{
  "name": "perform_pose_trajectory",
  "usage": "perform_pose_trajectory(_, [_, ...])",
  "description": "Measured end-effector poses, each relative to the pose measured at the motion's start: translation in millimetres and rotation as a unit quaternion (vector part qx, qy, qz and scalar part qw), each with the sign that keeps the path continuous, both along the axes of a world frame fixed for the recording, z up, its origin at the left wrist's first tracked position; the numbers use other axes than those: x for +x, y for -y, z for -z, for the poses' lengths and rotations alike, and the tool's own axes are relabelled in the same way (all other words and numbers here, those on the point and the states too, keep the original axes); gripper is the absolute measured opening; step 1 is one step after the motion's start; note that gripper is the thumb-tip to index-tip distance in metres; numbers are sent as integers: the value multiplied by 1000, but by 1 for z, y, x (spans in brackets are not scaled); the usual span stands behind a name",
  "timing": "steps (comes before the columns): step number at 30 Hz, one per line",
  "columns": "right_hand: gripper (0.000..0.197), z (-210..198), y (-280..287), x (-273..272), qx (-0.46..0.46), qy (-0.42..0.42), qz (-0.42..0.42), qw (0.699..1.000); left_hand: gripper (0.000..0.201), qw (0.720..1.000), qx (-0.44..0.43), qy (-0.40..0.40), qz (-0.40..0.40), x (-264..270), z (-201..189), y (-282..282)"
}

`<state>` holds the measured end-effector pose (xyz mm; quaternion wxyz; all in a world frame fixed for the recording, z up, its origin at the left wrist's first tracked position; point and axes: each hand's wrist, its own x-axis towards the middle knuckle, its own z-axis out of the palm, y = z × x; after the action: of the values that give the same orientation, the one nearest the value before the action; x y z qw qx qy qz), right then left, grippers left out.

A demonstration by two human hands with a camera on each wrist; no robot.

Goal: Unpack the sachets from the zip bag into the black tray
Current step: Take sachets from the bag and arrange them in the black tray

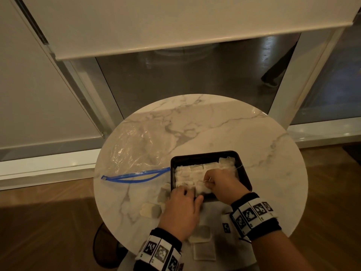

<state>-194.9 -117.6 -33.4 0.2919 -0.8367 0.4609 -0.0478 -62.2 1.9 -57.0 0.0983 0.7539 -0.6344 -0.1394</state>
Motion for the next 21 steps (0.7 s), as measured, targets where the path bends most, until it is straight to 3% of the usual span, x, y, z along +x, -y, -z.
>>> perform_pose_trajectory(6, [14,1,-1,5,0,13,-10,1000,38,999,-22,-33,-16,0,-1,-2])
perform_pose_trajectory(9, [19,3,-2,4,9,31,-2,999,43,998,-16,-57,-16,-2,-3,-3])
perform_pose_trajectory(13, [27,6,-2,-3,-3,69,36,997,40,1000,-12,-17,7,0,-7,-5])
perform_pose_trajectory(19, [11,4,-17,-12,-26,96,13,995,39,1000,10,22,7,-1,-10,-3])
perform_pose_trajectory(21, [32,5,-22,-10,-26,76,-14,997,37,1000,15,26,4,-2,-10,-3])
